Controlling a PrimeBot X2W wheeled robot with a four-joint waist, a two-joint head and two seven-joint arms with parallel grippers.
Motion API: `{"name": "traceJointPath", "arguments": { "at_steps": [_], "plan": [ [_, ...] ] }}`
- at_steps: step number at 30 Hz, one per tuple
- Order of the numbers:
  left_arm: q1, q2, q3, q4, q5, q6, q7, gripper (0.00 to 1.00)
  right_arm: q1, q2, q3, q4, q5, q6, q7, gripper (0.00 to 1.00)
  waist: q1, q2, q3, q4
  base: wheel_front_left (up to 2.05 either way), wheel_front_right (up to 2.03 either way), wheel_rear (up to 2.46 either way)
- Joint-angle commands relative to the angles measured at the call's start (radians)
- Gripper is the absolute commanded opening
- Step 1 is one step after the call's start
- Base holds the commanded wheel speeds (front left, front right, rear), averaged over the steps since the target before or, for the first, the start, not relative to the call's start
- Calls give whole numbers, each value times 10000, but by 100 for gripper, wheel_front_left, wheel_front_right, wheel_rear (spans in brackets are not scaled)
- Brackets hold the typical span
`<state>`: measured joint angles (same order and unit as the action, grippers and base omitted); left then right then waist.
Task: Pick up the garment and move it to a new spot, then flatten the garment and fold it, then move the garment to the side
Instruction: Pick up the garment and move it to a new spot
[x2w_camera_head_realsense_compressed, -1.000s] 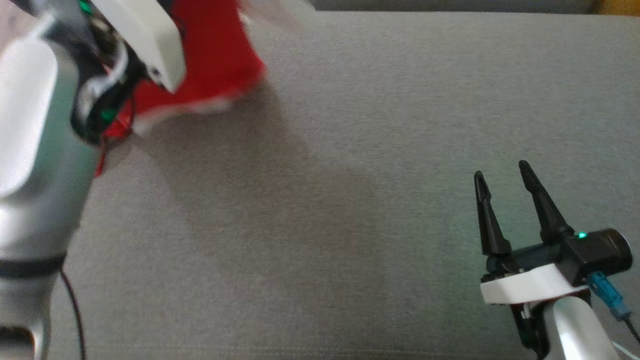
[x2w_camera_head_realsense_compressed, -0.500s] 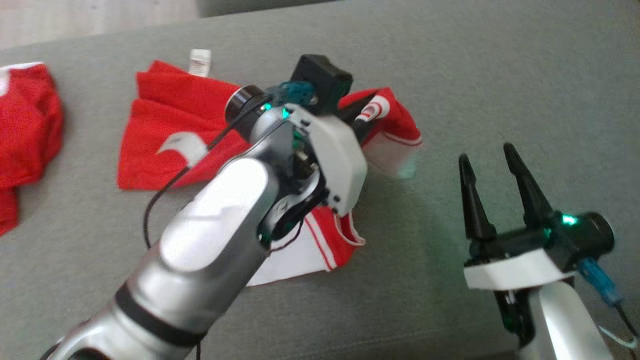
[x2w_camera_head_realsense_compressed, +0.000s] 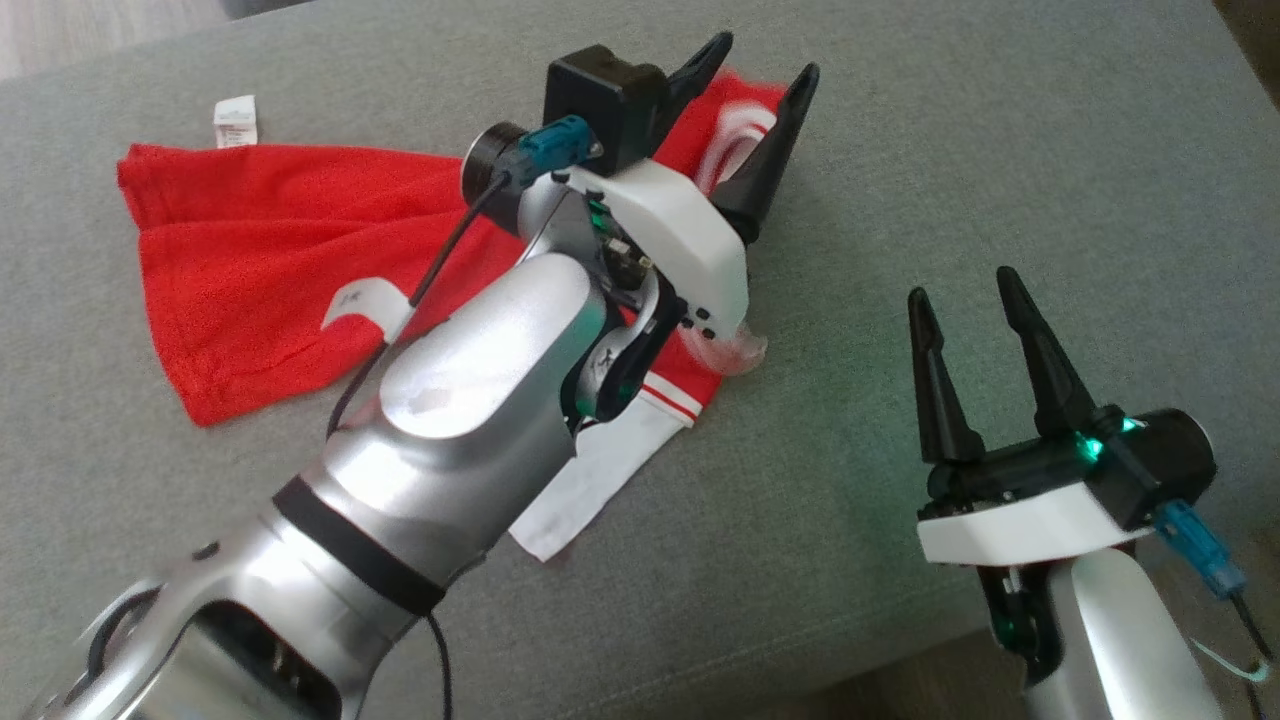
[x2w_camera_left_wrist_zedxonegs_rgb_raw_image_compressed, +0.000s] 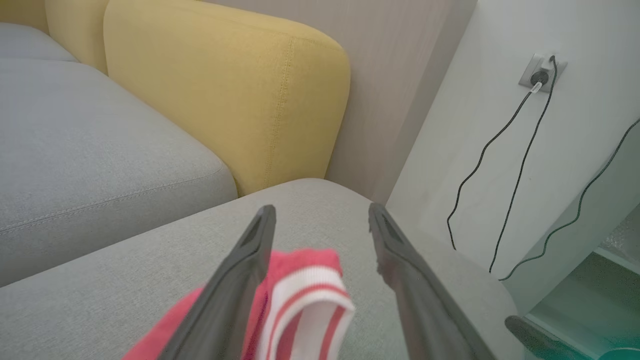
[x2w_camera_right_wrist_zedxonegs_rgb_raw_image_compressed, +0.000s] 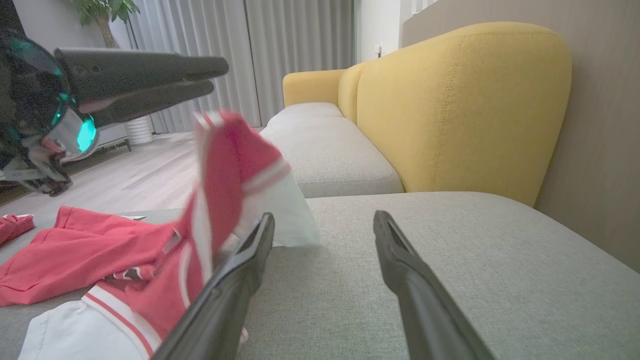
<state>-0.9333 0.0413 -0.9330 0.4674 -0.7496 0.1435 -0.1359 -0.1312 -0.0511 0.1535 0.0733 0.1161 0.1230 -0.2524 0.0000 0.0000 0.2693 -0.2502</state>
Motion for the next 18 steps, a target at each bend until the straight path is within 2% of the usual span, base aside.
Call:
{"name": "traceJointPath", "arguments": {
  "at_steps": [1,4,9,13,18],
  "plan": [
    [-607,92,218,-185,-50,71,-123,100,-241,7,175,-322,77,77,-93,100,0,0,-36,52,0,0,0],
    [-730,91,-392,388,-456,201,-431,100,-127,7,70,-329,-49,77,-93,100,0,0,-212,323,0,0,0],
    [62,241,-457,702,-318,507,-1033,100,211,8,-16,-318,-166,77,-93,100,0,0,-716,745,0,0,0],
    [1569,892,-92,79,141,1229,-1241,100,658,8,-265,-353,-348,77,-93,100,0,0,-1162,1230,0,0,0],
    [3784,1663,772,-1472,1327,2041,-1255,100,1197,8,-638,-366,-751,77,-93,100,0,0,-1562,1874,0,0,0]
  ]
}}
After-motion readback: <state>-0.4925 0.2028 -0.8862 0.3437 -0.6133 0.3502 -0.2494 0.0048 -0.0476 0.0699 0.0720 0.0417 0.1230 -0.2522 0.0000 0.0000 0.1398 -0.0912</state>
